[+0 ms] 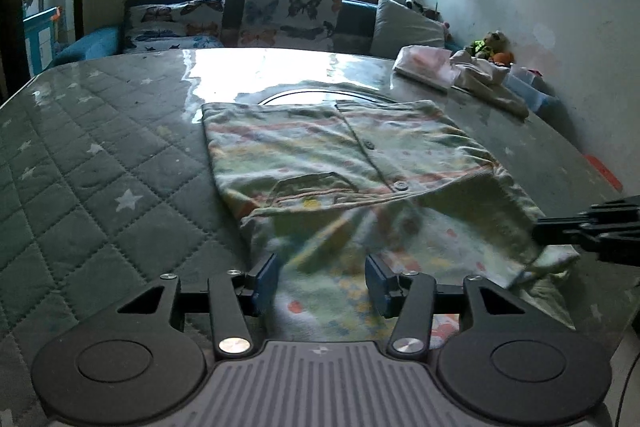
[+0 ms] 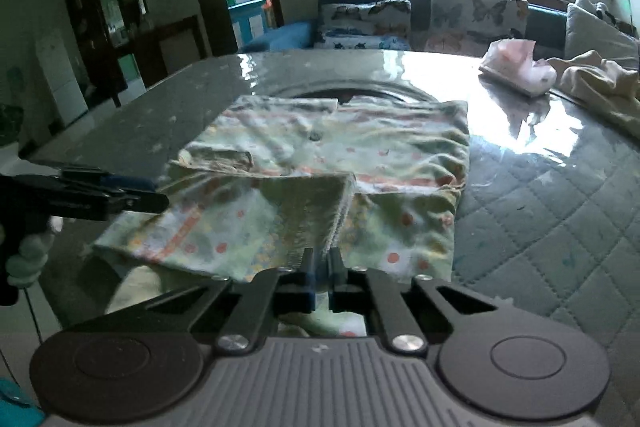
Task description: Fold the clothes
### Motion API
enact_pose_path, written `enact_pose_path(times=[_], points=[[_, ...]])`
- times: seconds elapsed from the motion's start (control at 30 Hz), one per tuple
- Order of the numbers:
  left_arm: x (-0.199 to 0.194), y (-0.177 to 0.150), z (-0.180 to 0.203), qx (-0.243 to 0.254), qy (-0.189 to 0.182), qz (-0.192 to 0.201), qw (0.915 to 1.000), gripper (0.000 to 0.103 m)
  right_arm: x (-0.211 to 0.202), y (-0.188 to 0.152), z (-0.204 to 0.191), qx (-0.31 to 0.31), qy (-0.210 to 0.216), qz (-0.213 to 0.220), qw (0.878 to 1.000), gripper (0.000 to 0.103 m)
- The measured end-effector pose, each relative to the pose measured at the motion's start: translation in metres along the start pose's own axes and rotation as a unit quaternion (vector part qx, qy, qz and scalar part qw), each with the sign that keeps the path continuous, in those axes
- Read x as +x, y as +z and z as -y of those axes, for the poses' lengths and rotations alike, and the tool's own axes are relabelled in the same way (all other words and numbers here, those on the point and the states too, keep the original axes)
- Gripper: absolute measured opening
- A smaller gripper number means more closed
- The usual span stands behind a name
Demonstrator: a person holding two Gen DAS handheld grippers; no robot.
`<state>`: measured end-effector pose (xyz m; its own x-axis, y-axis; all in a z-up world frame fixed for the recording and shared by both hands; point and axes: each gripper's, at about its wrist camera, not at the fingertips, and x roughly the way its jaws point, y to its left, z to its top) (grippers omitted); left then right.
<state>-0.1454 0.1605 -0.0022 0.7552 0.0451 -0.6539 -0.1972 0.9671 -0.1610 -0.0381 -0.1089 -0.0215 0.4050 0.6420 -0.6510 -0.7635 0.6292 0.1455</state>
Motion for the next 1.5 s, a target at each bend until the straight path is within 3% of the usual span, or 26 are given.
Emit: enact_pose_path(times=[0.17, 0.33, 0.43, 0.63, 0.73, 0.83, 1.0, 1.1, 1.3, 1.5], points=[[-0.004, 0.009, 0.008, 0.011, -0.008, 0.016, 0.9998, 0.052, 0.001, -0.002, 0.000, -0.014, -0.023, -0.019, 0.999, 0.008], [0.010, 0.024, 0.021, 0.023, -0.020, 0.019, 0.9994, 0.052, 0.003, 0.017, 0.000, -0.018, -0.023, 0.023, 0.999, 0.012], [0.025, 0.029, 0.027, 0.027, -0.024, 0.014, 0.9993, 0.051, 0.022, 0.026, -0.005, -0.030, -0.014, 0.031, 0.999, 0.023], [0.043, 0.025, 0.030, 0.041, -0.013, -0.002, 0.9991, 0.051, 0.064, 0.030, -0.007, -0.044, -0.009, 0.005, 0.999, 0.024], [0.039, 0.024, 0.032, 0.046, -0.011, -0.002, 0.9989, 0.051, 0.058, 0.024, -0.015, -0.066, -0.011, 0.007, 0.998, 0.030], [0.024, 0.018, 0.037, 0.053, -0.023, 0.006, 0.9983, 0.052, 0.038, 0.017, -0.024, -0.087, 0.003, 0.011, 0.996, 0.042], [0.006, -0.006, 0.053, 0.091, -0.028, 0.000, 0.9955, 0.052, 0.023, -0.003, -0.035, -0.127, 0.008, -0.007, 0.992, 0.042], [0.003, -0.019, 0.065, 0.130, -0.004, 0.004, 0.9915, 0.053, 0.019, -0.011, -0.035, -0.132, 0.004, -0.007, 0.991, 0.043], [-0.031, -0.008, 0.071, 0.106, -0.023, 0.019, 0.9940, 0.058, -0.008, -0.015, -0.029, -0.131, -0.011, 0.005, 0.991, 0.053], [-0.043, -0.012, 0.076, 0.047, -0.046, -0.044, 0.9969, 0.059, -0.032, -0.027, -0.022, -0.152, -0.030, -0.004, 0.988, 0.060]])
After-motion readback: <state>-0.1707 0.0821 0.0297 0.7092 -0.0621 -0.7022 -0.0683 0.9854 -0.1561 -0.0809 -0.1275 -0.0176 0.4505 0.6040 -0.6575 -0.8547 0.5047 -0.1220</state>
